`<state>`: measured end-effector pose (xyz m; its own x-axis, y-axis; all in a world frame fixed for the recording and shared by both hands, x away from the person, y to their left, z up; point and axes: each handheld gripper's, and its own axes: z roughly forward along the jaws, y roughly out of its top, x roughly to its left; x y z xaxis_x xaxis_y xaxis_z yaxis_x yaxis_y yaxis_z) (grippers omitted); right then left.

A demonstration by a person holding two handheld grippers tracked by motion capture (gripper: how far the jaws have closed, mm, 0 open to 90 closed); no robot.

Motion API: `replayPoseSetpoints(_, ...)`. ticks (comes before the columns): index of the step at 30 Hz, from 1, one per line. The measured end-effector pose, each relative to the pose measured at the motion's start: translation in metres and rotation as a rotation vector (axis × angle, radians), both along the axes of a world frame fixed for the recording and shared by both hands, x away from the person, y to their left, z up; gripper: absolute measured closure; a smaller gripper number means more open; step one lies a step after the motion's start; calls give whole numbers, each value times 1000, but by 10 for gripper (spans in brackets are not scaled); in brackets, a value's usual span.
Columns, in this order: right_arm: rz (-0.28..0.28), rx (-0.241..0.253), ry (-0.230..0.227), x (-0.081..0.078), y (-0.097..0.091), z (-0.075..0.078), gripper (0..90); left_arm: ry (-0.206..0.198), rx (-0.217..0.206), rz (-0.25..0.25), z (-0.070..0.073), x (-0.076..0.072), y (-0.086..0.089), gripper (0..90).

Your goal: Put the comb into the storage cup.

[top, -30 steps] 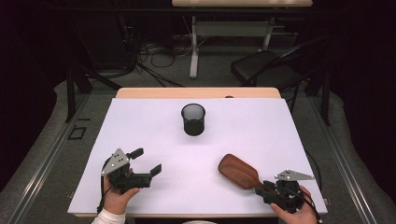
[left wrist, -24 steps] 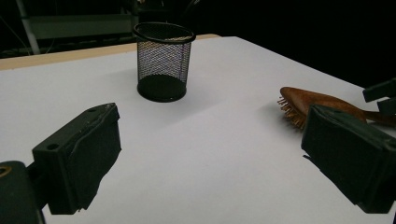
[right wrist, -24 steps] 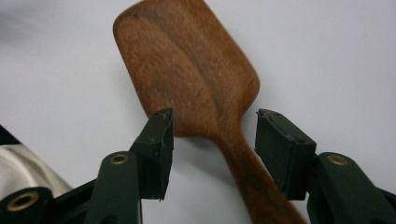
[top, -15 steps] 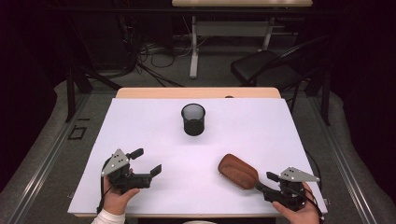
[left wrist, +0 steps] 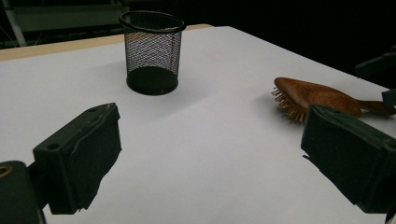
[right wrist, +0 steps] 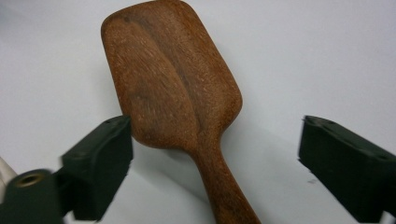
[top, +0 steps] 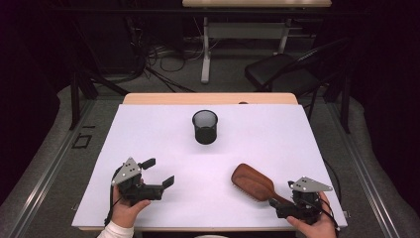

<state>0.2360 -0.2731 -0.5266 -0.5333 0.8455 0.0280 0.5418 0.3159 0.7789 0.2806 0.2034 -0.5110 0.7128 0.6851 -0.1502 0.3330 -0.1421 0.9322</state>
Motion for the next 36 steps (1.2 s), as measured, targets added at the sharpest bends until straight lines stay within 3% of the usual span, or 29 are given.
replayPoseSetpoints(3, 10, 42, 1, 5, -3, 0, 0, -3, -5, 12, 1, -2, 2, 49)
replayPoseSetpoints(6, 7, 42, 2, 7, -5, 0, 0, -3, -6, 16, 1, -2, 2, 49)
replayPoseSetpoints(10, 24, -14, 7, 7, -8, 0, 0, -1, 7, 17, 0, -1, 1, 50)
replayPoseSetpoints(16, 36, -96, -1, 8, -7, 0, 0, -5, -6, 23, 0, -1, 3, 49)
replayPoseSetpoints(31, 60, -137, -9, 10, -9, 3, 7, -7, -2, 27, 0, -1, 2, 50)
replayPoseSetpoints(36, 75, -138, -27, 9, -9, 6, 84, -8, -7, 26, 0, -1, 3, 50)
